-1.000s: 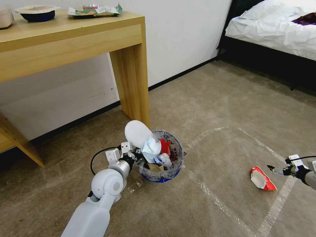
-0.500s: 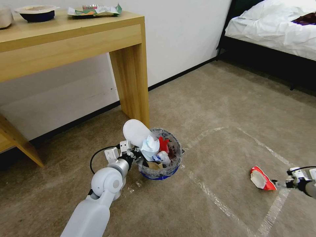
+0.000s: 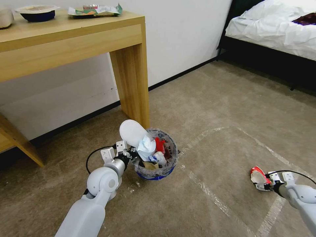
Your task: Pick up the trash bin and place the garbage on the floor into it.
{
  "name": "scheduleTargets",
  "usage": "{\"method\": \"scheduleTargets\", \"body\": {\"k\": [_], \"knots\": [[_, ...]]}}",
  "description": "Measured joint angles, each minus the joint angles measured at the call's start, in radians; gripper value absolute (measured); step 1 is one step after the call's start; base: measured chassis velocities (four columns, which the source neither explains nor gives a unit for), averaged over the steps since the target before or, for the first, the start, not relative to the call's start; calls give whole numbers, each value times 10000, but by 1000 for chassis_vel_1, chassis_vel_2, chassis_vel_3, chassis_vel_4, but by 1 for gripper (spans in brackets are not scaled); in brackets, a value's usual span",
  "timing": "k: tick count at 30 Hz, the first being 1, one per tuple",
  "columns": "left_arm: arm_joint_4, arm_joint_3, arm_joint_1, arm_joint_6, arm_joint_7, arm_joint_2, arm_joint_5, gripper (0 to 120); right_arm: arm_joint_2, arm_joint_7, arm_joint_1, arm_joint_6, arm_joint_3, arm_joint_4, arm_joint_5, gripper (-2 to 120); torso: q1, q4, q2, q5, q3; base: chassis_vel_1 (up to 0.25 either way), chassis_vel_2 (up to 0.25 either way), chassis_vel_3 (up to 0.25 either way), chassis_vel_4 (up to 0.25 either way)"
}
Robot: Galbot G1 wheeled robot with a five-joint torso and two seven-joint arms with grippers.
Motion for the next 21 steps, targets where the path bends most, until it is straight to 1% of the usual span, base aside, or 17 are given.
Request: {"method": "scheduleTargets", "body": {"k": [4,9,16,17,21], "knots": [[19,-2,-5,-17,0,-28,10,1,1,-28,146,77,-10,-171,-158,100,0,0,0,-3,0,0,0,0,0],[134,13,-32,-69,11,-101,40,1,70,-126,490,387,-51,-783,-709,100,0,-2,-1,-2,0,0,0,0,0],[190,-2,-28,-108,39,-38,43,1,268,-106,819,648,-38,-1243,-1269,100,0,-1,0,0,0,0,0,0,0],[202,-5,-23,-115,50,-25,44,1,362,-77,995,849,-14,-1439,-1572,100,0,0,0,-1,0,0,0,0,0],[218,-7,-22,-129,59,-24,43,1,440,9,1115,889,-8,-1568,-1750,100,0,0,0,0,0,0,0,0,0]]}}
